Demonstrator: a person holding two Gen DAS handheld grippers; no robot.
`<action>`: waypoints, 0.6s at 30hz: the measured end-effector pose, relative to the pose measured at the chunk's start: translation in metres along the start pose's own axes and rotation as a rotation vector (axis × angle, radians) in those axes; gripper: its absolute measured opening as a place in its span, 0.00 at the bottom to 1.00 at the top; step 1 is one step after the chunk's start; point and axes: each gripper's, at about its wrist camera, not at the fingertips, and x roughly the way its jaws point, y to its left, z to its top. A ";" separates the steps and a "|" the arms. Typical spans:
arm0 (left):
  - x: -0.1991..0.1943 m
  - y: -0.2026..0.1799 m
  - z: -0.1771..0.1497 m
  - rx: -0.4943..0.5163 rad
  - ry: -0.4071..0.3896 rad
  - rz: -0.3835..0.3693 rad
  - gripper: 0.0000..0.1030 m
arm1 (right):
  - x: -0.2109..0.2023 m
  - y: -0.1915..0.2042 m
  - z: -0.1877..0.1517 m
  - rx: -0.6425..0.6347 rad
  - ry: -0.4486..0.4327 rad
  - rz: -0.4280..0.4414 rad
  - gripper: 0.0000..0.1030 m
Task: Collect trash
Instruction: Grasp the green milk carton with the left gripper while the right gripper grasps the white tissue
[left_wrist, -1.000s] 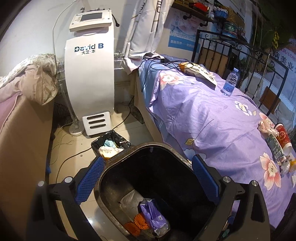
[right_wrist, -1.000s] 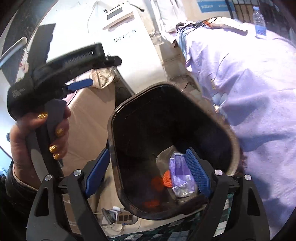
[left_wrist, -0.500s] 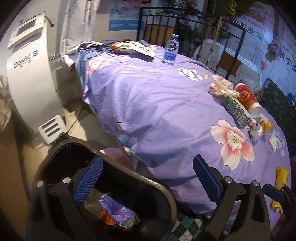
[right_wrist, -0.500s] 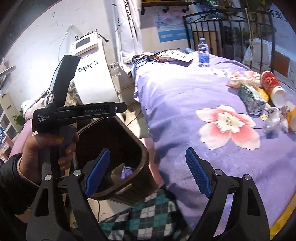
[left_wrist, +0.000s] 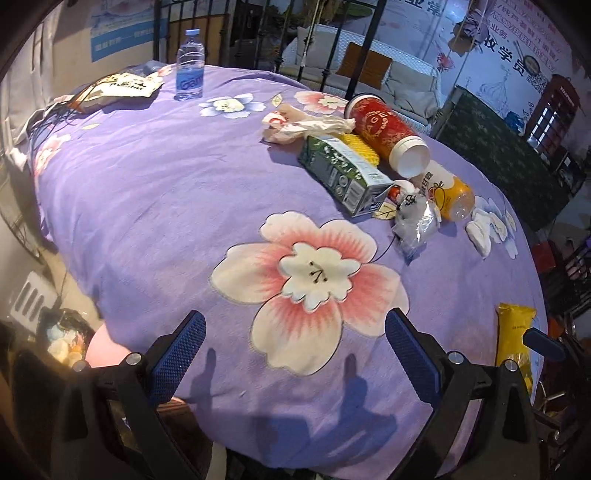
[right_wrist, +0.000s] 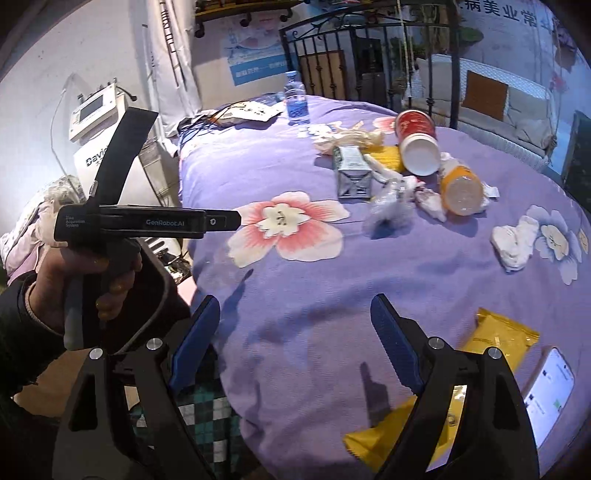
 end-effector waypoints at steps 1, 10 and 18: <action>0.003 -0.007 0.007 0.014 -0.005 -0.003 0.93 | -0.002 -0.010 0.002 0.009 -0.002 -0.030 0.81; 0.059 -0.040 0.086 0.014 0.032 -0.007 0.93 | -0.016 -0.060 0.019 0.023 -0.003 -0.110 0.81; 0.131 -0.049 0.135 0.002 0.193 0.070 0.93 | -0.013 -0.083 0.032 -0.005 0.008 -0.150 0.81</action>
